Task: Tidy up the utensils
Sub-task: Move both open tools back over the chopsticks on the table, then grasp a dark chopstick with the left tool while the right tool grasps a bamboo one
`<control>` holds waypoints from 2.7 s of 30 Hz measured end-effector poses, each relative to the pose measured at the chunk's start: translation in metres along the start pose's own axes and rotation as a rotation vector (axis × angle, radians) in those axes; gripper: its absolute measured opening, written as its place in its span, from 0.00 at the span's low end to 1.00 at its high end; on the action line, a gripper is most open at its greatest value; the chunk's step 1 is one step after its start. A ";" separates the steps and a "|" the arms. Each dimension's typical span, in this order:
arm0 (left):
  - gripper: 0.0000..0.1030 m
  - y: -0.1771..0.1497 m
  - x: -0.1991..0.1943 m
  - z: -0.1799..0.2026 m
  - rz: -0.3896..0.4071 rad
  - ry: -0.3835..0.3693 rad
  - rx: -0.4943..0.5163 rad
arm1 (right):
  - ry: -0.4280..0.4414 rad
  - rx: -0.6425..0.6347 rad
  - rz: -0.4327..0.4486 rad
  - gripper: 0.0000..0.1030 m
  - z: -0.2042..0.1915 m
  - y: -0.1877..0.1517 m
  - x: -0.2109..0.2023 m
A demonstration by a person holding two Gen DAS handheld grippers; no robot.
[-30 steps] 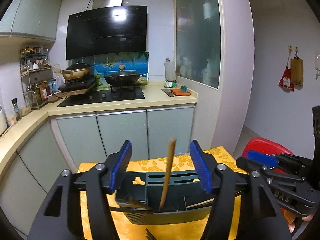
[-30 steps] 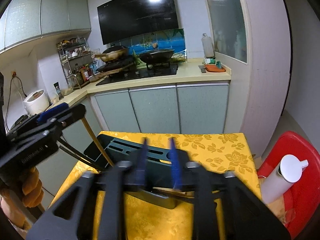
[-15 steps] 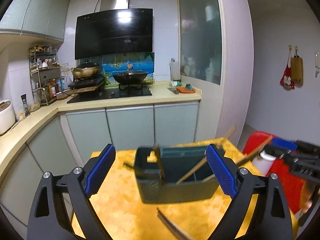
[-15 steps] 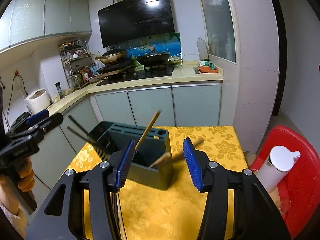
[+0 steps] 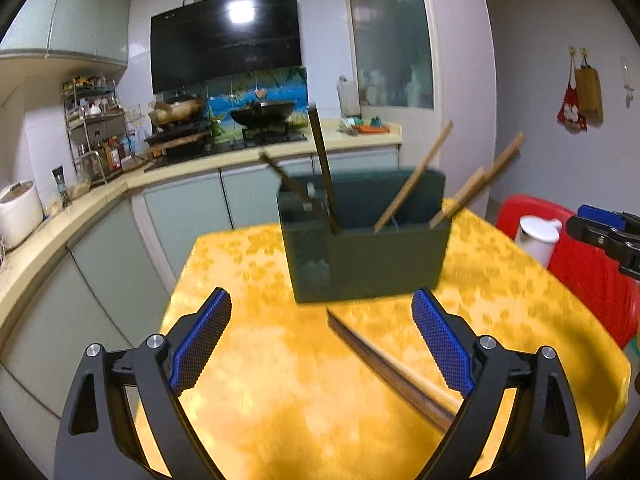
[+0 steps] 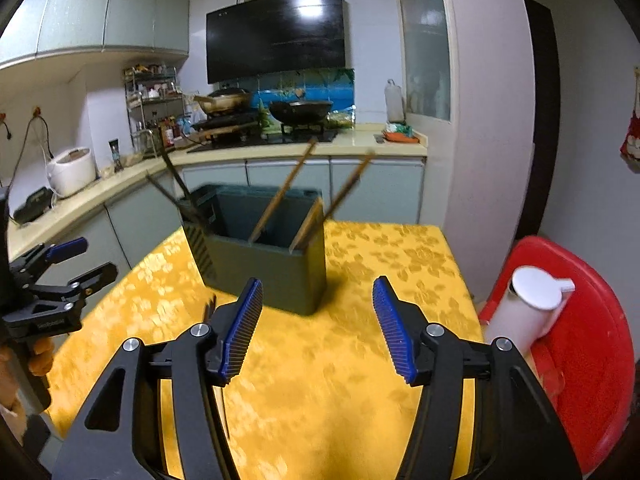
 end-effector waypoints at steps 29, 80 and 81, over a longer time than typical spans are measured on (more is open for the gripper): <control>0.86 -0.108 0.001 0.111 -0.225 -0.253 0.089 | -0.018 0.052 -0.109 0.54 0.014 -0.077 0.007; 0.68 -0.142 0.005 0.025 -0.336 -0.074 -0.060 | 0.174 -0.244 -0.415 0.35 -0.063 -0.130 0.074; 0.67 -0.142 0.005 0.025 -0.334 -0.073 -0.057 | 0.166 -0.239 -0.413 0.33 -0.062 -0.129 0.075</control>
Point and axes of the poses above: each gripper's, at about its wrist camera, not at the fingertips, and x roughly the way its jaws point, z to its right, y to its top, the point moved 2 cm from there along x, roughly the way its jaws point, and after that the axes turned 8 degrees about x, right-handed, at the moved point
